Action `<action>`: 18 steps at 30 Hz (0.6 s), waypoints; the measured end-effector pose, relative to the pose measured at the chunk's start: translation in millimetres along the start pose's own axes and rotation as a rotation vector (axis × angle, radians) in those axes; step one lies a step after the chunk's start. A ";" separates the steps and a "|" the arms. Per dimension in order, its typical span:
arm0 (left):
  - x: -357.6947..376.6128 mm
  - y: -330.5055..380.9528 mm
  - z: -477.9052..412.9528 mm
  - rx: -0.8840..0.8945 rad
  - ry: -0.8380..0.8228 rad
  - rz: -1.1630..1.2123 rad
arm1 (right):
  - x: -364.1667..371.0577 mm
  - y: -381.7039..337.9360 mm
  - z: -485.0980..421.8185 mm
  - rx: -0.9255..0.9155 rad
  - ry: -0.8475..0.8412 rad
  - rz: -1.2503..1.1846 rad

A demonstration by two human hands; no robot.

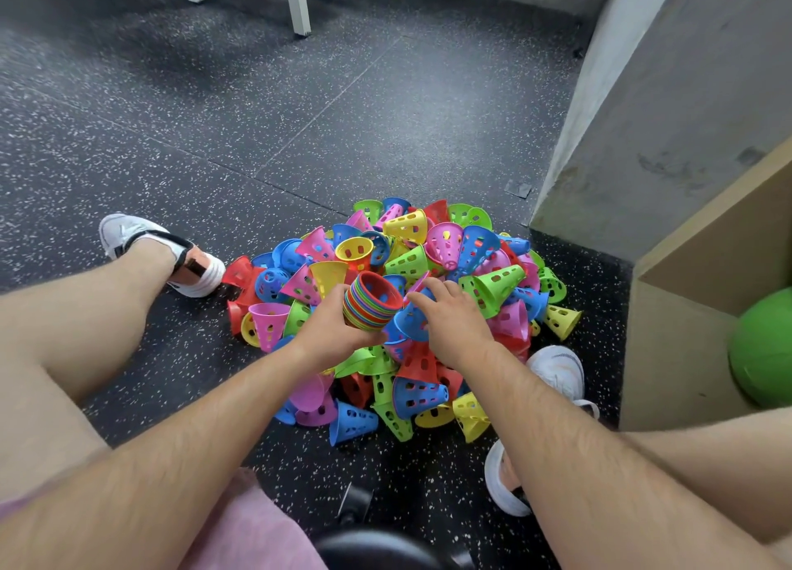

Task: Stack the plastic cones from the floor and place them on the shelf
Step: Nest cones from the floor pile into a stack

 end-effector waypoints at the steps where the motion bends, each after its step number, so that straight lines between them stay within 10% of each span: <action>1: -0.3 -0.6 0.1 0.001 0.002 -0.001 | 0.0 0.7 -1.0 -0.006 0.001 -0.016; 18: -17.3 -3.7 0.4 -0.023 0.060 0.038 | -55.7 31.7 9.5 0.120 0.452 -0.810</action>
Point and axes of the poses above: each hand's wrist, its own z-axis away from the middle knuckle, its own x-axis out of the palm, y = z × x, the point moved 9 cm from there along -z, towards the middle knuckle, and after that the axes turned 11 degrees about -y, right-handed, at the moved point
